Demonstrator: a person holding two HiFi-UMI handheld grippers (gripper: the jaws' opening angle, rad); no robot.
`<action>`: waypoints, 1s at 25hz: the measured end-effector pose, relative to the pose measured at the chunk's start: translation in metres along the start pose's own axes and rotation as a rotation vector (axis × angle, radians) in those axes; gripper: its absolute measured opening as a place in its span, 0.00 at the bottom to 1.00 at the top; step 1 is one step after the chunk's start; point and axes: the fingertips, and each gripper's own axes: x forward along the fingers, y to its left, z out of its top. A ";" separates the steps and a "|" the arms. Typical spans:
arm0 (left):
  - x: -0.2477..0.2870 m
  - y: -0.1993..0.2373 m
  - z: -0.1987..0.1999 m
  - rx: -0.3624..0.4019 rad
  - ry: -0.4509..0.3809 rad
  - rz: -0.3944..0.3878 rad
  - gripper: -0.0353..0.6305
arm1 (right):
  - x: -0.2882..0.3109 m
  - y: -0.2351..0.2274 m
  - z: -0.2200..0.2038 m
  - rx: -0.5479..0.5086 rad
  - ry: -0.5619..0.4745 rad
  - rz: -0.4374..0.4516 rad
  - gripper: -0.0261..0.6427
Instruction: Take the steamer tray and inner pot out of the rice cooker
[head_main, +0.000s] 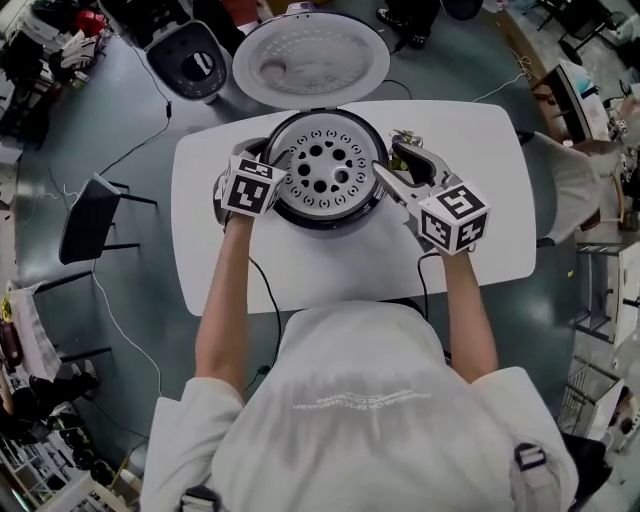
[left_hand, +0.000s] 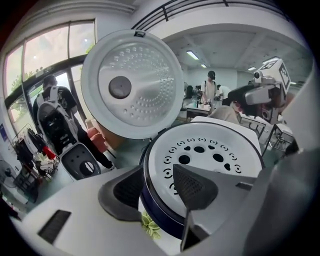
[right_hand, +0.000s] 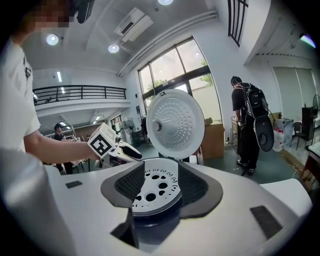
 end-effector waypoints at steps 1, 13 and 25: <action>0.003 0.002 0.000 0.011 0.026 -0.019 0.36 | 0.003 -0.001 0.000 0.006 0.004 0.002 0.34; 0.017 -0.006 -0.016 0.121 0.179 0.017 0.39 | 0.022 -0.016 -0.011 0.026 0.038 0.072 0.34; 0.010 0.001 -0.019 0.132 0.189 0.081 0.30 | 0.035 -0.013 -0.012 0.014 0.049 0.122 0.34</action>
